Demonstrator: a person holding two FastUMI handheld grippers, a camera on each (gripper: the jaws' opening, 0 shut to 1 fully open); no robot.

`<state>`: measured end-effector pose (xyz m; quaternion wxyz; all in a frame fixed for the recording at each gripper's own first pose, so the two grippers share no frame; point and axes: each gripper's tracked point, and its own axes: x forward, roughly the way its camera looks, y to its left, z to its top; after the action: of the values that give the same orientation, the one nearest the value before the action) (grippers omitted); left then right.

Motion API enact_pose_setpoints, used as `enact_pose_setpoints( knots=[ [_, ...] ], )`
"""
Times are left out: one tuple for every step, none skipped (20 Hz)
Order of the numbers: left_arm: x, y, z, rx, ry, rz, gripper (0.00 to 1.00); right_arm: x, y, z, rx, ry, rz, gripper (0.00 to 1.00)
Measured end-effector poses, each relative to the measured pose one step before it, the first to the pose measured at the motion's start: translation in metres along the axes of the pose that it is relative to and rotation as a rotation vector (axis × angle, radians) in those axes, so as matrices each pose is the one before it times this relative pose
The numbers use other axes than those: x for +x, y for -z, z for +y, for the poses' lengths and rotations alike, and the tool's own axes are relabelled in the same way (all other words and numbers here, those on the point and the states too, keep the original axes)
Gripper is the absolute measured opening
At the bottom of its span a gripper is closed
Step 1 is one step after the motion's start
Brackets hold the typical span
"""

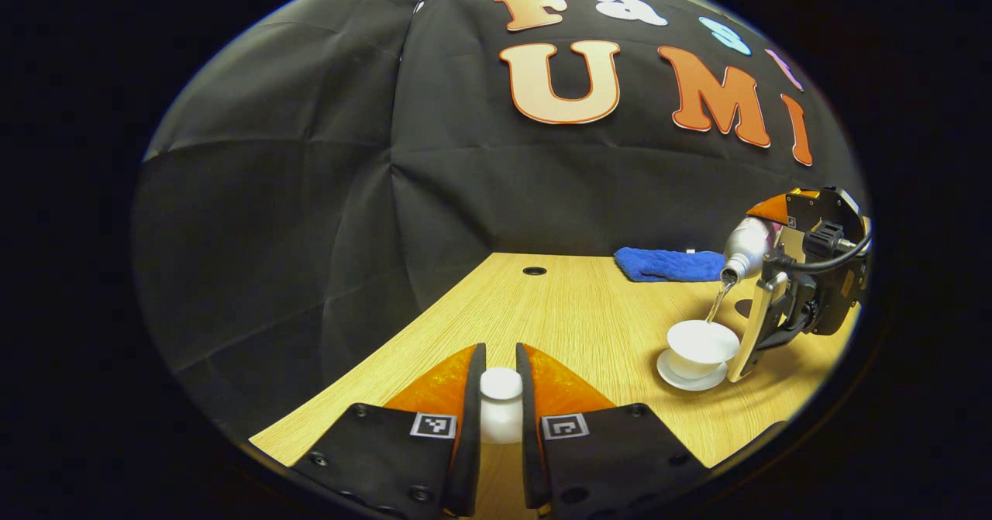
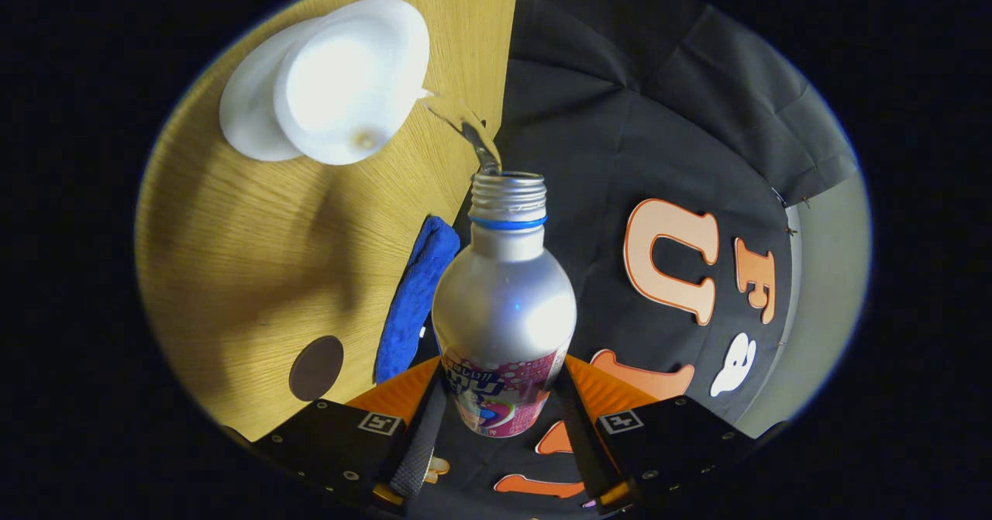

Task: Open the teacup lid with one hand, grasp the water bottle and pour water into the teacup with the other hand; after pouring, place the water bottle on the coaster and then close the teacup lid.

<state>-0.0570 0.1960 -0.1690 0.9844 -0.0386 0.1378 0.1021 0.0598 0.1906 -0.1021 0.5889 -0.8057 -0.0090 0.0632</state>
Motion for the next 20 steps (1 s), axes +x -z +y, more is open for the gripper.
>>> enact_pose_setpoints(
  knots=[
    [0.00029,-0.00152,0.00015,-0.00018,-0.00208,-0.00093,0.26,-0.00011,0.00015,-0.00179,-0.00954,0.0129,-0.00231,0.77],
    [0.00027,0.00077,0.00022,0.00083,0.00044,-0.00105,0.26,-0.00094,-0.00088,-0.00145,-0.01102,0.0129,-0.00205,0.77],
    [0.00004,0.00039,0.00055,0.00114,-0.00307,-0.00047,0.26,-0.00101,-0.00043,-0.00083,-0.00873,0.01358,0.00051,0.77],
    [0.00063,0.0011,-0.00036,-0.0002,0.00076,-0.00099,0.26,-0.00076,-0.00018,0.0,-0.01012,0.00675,0.00112,0.77],
    [-0.00033,-0.00097,0.00032,-0.0013,-0.00204,0.00073,0.26,0.00189,0.00066,-0.00466,-0.01487,0.01597,0.00199,0.77],
    [0.00029,0.00027,-0.00036,-0.00074,0.00098,0.00227,0.26,0.00033,0.00008,-0.00432,-0.02144,0.023,-0.00329,0.77],
    [-0.0009,-0.00115,0.00031,0.00048,-0.00307,0.00089,0.26,0.00135,0.00104,-0.00154,-0.00925,0.01161,-0.00192,0.77],
    [-0.00015,-0.00012,-0.0002,-0.00021,0.00047,0.00019,0.26,0.00029,0.00059,0.00044,-0.0041,0.00375,-0.00355,0.77],
    [0.00017,-0.00074,0.00018,0.00047,-0.00166,-0.0017,0.26,0.00047,-0.00054,-0.00048,-0.00127,0.00308,-0.00126,0.77],
    [-0.00004,0.00059,0.00005,0.00034,-0.00036,-0.00121,0.26,0.00028,0.0005,-0.00224,-0.00677,0.00519,-0.00137,0.77],
    [-0.00017,-0.00118,-0.00059,-0.00106,-0.00013,-0.00221,0.26,0.00137,0.00033,-0.00249,-0.0151,0.00564,-0.00216,0.77],
    [0.00006,0.00076,0.00033,-0.00108,0.00077,-0.00057,0.26,0.00164,-0.00106,-0.00349,-0.02002,0.01369,-0.00723,0.73],
    [0.00004,-0.00054,-0.00043,-0.00051,0.00069,-0.00056,0.26,-0.00036,0.00064,-0.00249,-0.00977,0.00485,-0.00611,0.77],
    [-0.00071,0.00024,0.00035,0.00041,0.00241,0.00095,0.26,-0.00131,0.00043,-0.00086,-0.00533,0.00341,-0.00209,0.77],
    [0.0,-0.0007,0.00039,0.00124,0.00076,-0.00078,0.26,0.00031,-0.00167,-0.00112,-0.00515,0.00571,-0.00435,0.77],
    [0.00017,0.00074,0.00001,0.00098,0.00077,-0.00097,0.26,-0.00006,-0.00067,-0.00258,-0.0085,0.00977,-0.00018,0.77],
    [0.00041,-0.00086,0.00016,-0.00063,-0.00044,-0.00125,0.26,0.00139,0.00041,-0.00342,-0.00797,0.01246,-0.00209,0.77],
    [0.00023,0.00044,-0.00028,-0.00097,0.00051,-0.00164,0.26,0.00038,0.00045,-0.00318,-0.00862,0.01279,-0.00127,0.77],
    [-0.00064,-0.00054,0.00005,0.00023,-0.00041,0.00041,0.26,0.00018,-0.0001,-0.00326,-0.00764,0.01028,-0.00157,0.77],
    [-0.00001,0.00031,-0.00034,0.00028,0.00173,-0.00127,0.26,-0.00062,-0.00083,-0.00203,-0.00615,0.00734,-0.00397,0.77]
  ],
)
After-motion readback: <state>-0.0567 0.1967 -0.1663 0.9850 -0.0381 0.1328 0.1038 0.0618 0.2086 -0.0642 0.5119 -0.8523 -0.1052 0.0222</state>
